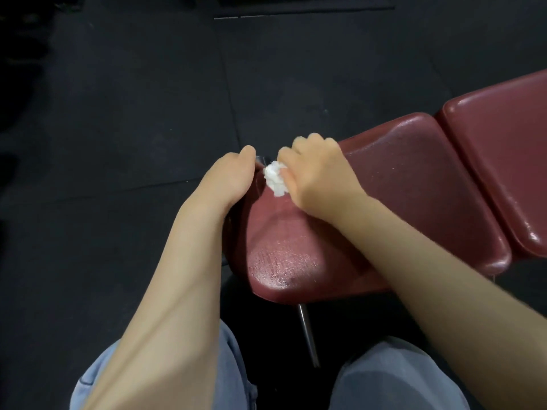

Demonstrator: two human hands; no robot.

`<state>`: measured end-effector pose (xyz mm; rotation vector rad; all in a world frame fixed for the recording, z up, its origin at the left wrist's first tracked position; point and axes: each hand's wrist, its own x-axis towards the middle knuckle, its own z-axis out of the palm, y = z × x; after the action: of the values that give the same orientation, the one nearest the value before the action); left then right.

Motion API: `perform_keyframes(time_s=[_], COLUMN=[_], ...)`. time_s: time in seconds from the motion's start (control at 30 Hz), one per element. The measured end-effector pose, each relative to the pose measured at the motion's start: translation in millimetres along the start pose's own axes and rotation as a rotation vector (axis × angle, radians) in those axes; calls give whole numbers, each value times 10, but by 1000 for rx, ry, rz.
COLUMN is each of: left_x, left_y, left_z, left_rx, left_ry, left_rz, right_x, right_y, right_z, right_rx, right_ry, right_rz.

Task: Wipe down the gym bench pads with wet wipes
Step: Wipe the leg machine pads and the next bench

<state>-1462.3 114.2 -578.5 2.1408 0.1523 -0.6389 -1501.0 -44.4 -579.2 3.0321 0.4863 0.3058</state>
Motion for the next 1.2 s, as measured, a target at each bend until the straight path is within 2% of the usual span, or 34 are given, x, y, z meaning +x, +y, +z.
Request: perform_keyframes(time_s=[0.07,0.2,0.3,0.4,0.5,0.57,0.63,0.77,0.83,0.9,1.0,1.07,1.13,1.2], left_x=[1,-28,-37,-15,-9,-7,-8,-14,-12,-10,-19,-56,-80,-84], left_y=[-6,-35,-30,-19,-10,-13,-25,-37,-33,-30,33,99,153,174], left_z=[41,20,33,61,74,78,74,49,42,46,111,207,314,380], left_rx=[21,-25,19,66,97,125,148,112,100,95,96,71,80,94], left_ry=[20,7,14,45,74,76,64,47,29,38,61,61,59,68], left_rz=[18,5,20,25,26,40,54,61,53,52,79,140,196,218], right_x=[-182,-1156,-1596,-1228,-406,63,170,-739,-1359,-1584,-1064,-486,-30,63], right_y=[-91,-382,-449,-355,-184,-85,-62,-217,-372,-458,-282,-57,145,232], right_z=[6,-376,-530,-355,-61,3,34,-245,-430,-520,-338,-191,-110,-71], right_rx=[24,167,202,101,0,-21,-8,85,176,194,63,-1,-31,-13], right_ry=[20,-158,-256,-173,1,-15,-36,21,-65,-108,-76,17,-45,-45], right_rz=[83,19,59,113,263,371,421,429,458,457,437,491,534,562])
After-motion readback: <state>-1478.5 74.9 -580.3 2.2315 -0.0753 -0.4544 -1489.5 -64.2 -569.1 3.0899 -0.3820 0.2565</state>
